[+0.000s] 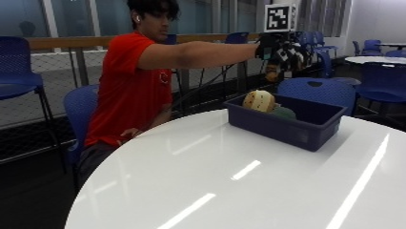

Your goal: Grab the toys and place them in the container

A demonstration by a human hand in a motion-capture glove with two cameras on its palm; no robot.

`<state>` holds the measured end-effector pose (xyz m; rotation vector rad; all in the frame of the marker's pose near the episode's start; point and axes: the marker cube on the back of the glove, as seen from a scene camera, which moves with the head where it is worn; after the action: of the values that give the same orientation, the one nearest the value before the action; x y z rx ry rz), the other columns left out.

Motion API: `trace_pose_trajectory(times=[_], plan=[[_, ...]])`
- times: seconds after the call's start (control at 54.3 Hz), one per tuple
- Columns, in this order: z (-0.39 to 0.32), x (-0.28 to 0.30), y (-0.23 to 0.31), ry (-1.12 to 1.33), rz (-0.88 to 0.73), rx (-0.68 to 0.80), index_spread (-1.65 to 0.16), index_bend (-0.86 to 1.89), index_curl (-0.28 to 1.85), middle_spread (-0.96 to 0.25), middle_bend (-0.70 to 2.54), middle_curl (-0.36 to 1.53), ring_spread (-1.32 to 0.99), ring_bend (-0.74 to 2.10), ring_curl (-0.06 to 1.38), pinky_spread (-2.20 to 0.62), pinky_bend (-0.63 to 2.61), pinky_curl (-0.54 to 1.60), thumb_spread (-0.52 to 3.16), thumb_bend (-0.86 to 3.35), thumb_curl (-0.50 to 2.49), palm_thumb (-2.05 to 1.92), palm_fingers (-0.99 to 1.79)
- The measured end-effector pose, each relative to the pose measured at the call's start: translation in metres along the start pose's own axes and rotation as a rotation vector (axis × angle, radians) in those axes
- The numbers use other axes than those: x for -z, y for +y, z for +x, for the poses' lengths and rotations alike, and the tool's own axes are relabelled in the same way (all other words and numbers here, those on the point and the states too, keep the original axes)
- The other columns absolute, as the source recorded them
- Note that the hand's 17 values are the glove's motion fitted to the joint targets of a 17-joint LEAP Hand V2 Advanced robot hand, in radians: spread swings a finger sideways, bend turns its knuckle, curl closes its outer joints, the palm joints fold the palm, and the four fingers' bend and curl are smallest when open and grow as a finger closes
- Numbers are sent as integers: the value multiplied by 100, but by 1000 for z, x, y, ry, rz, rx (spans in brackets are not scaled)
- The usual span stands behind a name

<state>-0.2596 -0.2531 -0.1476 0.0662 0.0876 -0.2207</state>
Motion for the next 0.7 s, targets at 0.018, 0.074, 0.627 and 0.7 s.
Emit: trace_pose_trajectory(times=[0.018, 0.074, 0.627, 0.7], plan=[[0, -4, 2, 1, -27, 44, -43, 2, 43, -41, 31, 66, -47, 104, 57, -47, 116, 48, 77, -4, 101, 54, 71], [-2, -14, 7, 2, -88, 101, -41, -4, 38, -33, 7, 59, -42, 102, 56, -46, 132, 51, 91, -12, 93, 32, 36], [61, -78, 47, 111, -85, 5, -31, 13, 26, -3, 7, 25, 7, 24, 31, 4, 120, 39, 112, -9, 37, -12, -29], [75, -92, 60, 97, -74, -13, -30, 12, 25, -3, 8, 23, 8, 21, 31, 5, 116, 37, 112, -9, 33, -12, -28]])
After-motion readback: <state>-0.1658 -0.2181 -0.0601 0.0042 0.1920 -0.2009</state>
